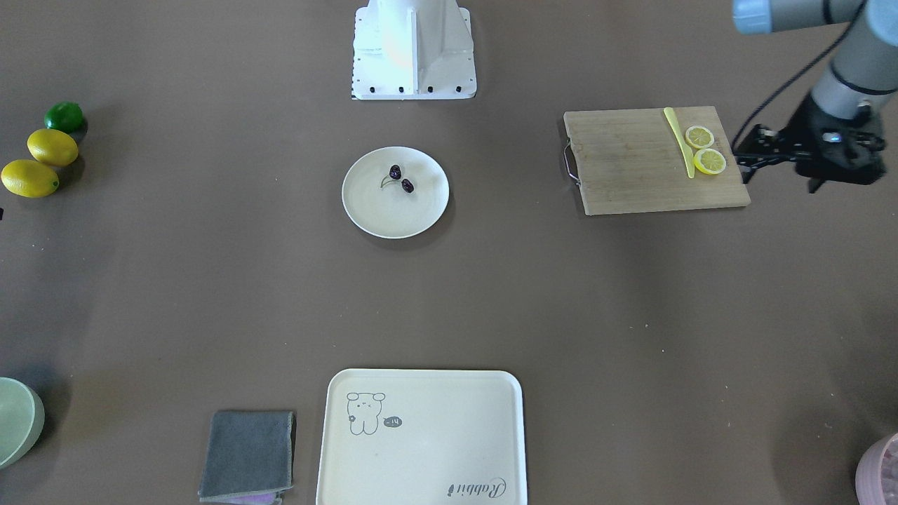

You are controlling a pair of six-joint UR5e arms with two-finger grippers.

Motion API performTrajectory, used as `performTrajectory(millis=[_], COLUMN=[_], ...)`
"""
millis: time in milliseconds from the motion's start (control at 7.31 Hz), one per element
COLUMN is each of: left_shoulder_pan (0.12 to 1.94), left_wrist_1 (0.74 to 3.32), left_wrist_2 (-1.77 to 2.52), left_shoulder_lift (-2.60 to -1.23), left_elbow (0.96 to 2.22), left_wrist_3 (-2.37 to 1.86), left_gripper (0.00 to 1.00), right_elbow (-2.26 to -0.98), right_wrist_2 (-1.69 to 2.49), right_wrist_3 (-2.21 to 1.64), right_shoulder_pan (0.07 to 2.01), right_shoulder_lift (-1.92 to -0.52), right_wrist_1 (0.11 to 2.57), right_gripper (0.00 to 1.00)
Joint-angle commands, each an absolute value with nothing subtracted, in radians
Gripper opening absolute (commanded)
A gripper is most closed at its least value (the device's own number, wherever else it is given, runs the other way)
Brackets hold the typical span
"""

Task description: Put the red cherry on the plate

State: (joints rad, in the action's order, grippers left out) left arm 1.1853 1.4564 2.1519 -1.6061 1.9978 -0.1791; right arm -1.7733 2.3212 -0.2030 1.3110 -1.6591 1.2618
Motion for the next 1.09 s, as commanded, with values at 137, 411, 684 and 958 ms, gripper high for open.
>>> performTrajectory(millis=[137, 411, 684, 958], left_shoulder_pan=[1.488, 1.534, 1.536, 1.534], left_wrist_1=[1.488, 1.497, 1.512, 1.509], left_wrist_2=[2.333, 2.339, 2.339, 2.339], left_shoulder_lift=[-1.488, -1.482, -1.477, -1.483], left_elbow=[1.765, 1.724, 1.717, 1.713], left_wrist_3=[0.233, 0.241, 0.233, 0.232], left_gripper=[0.98, 0.98, 0.98, 0.98], right_elbow=[-1.773, -1.775, -1.775, -1.779], right_wrist_2=[2.329, 2.327, 2.329, 2.333], right_wrist_3=[-0.011, -0.011, -0.009, -0.009], right_shoulder_pan=[1.410, 1.410, 1.410, 1.411], right_shoulder_lift=[-1.652, -1.657, -1.663, -1.663], right_wrist_1=[1.413, 1.411, 1.410, 1.411], right_gripper=[1.00, 1.00, 1.00, 1.00])
